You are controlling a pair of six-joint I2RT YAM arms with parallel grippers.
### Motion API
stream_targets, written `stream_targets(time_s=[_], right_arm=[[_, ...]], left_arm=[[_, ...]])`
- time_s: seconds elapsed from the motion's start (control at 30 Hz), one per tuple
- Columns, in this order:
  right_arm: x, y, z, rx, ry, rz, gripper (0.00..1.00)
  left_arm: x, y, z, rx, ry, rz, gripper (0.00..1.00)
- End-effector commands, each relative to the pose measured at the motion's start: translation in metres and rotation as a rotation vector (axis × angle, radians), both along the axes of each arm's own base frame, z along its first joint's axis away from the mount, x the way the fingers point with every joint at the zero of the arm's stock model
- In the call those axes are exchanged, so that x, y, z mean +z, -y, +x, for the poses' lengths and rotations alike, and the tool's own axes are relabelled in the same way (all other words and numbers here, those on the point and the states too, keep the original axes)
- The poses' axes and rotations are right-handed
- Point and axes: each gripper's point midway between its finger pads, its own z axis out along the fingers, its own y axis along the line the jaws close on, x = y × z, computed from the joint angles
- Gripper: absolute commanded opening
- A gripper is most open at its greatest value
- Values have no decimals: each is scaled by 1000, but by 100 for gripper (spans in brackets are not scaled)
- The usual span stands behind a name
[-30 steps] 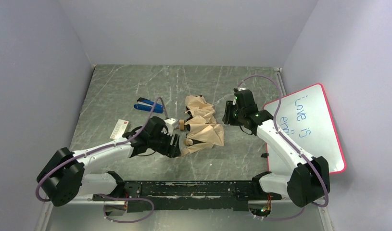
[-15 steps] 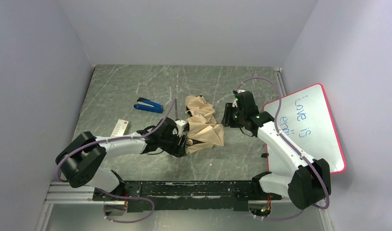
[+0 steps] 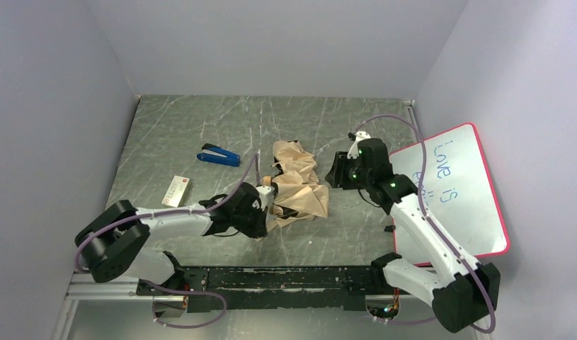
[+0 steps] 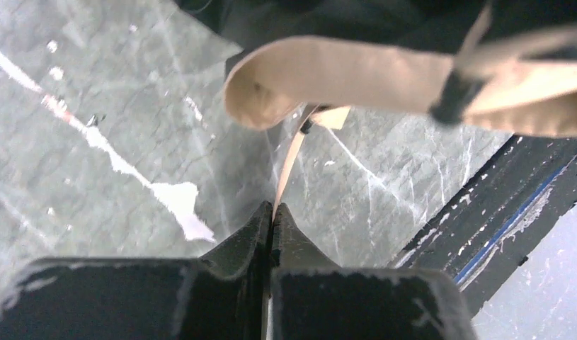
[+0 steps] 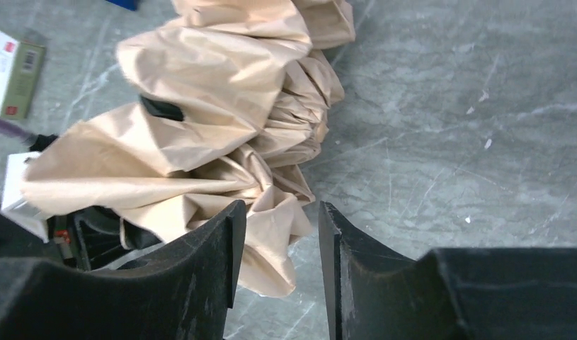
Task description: Put away the umbrella
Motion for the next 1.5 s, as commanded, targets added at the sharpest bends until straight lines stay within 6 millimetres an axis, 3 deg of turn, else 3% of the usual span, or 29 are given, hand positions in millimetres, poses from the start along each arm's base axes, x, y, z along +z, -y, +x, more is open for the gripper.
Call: stream_targets(time_s=[0.0,0.17,0.27,0.43,0.6,0.73,0.9,1.03,1.13,1.3,1.47], right_arm=[[33,-10,-3,95,126,45,47],[43,-34,-17,276,168,67,66],[41,-59,-27,387,174,42,76],[26,-88,-40,536,179,-21,78],[6,-104,-43,628,155,-102,77],[-4,-110,-36,641,153,-154,76],[-6,-107,-19,525,144,-180,74],[6,-102,-11,414,169,-144,75],[14,-92,-7,326,187,-141,75],[20,-74,-7,219,187,-149,75],[16,-46,-5,69,150,-190,75]], left_arm=[[13,-9,5,117,19,-13,5],[33,-13,13,172,56,-27,5],[40,-18,15,196,63,-27,5],[49,-41,24,303,66,-16,5],[68,-62,37,366,76,-66,5],[85,-51,30,262,72,-119,5],[107,-23,0,87,55,-201,5],[130,5,-42,-72,44,-244,5],[137,18,-75,-165,45,-206,5],[128,41,-133,-321,79,-89,5],[100,73,-200,-542,97,35,5]])
